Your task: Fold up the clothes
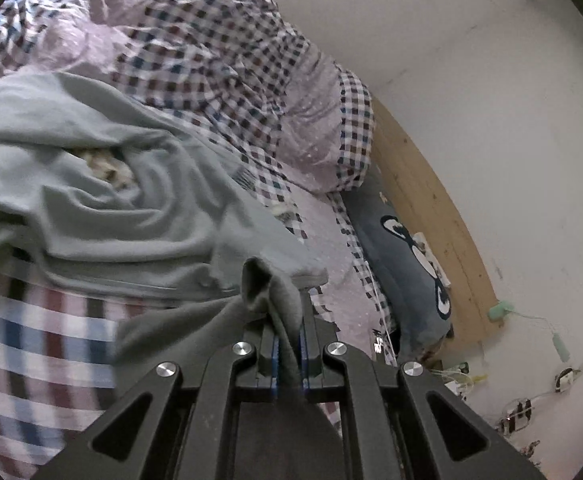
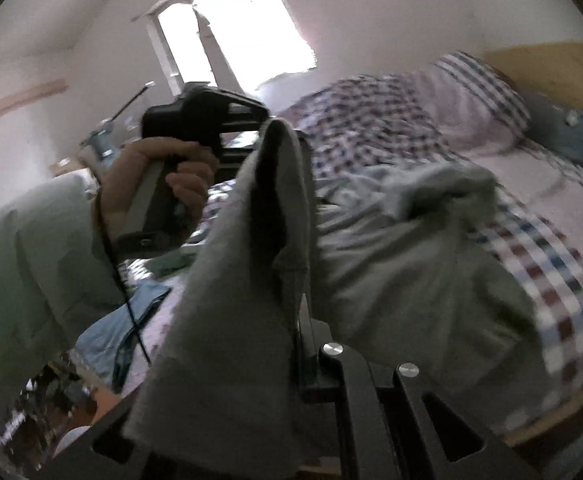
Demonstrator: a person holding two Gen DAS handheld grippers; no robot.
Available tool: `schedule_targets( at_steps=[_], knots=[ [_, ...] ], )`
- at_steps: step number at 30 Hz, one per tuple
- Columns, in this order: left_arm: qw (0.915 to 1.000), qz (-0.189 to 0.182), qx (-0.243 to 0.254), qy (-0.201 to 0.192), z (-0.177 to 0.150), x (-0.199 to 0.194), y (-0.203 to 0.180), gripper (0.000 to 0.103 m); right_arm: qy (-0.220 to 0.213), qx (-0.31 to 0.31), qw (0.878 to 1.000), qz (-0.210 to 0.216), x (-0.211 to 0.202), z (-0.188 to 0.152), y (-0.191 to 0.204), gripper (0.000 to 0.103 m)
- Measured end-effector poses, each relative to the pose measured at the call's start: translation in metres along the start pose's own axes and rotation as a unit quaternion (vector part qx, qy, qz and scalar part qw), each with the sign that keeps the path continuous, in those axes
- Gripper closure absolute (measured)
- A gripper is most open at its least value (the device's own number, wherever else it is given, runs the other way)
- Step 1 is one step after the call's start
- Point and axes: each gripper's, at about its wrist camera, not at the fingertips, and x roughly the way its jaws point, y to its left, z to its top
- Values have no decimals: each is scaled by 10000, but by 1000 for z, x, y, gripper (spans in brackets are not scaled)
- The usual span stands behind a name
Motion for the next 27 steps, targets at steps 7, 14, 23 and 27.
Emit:
schedule_targets(
  at_steps=[7, 14, 23, 27],
  knots=[
    [9989, 237, 48, 408, -13, 88, -29, 97, 68, 497, 9976, -483, -8, -7, -63, 100],
    [9948, 758, -19, 684, -32, 161, -31, 97, 311, 1206, 9894, -745, 0, -25, -122, 100],
    [9916, 1036, -65, 769, -45, 210, -26, 90, 463, 1542, 9813, -1050, -1, -41, -160, 97],
    [9973, 648, 8, 344, -36, 191, -26, 46, 736, 1922, 9678, -1450, -8, -52, -181, 95]
  ],
)
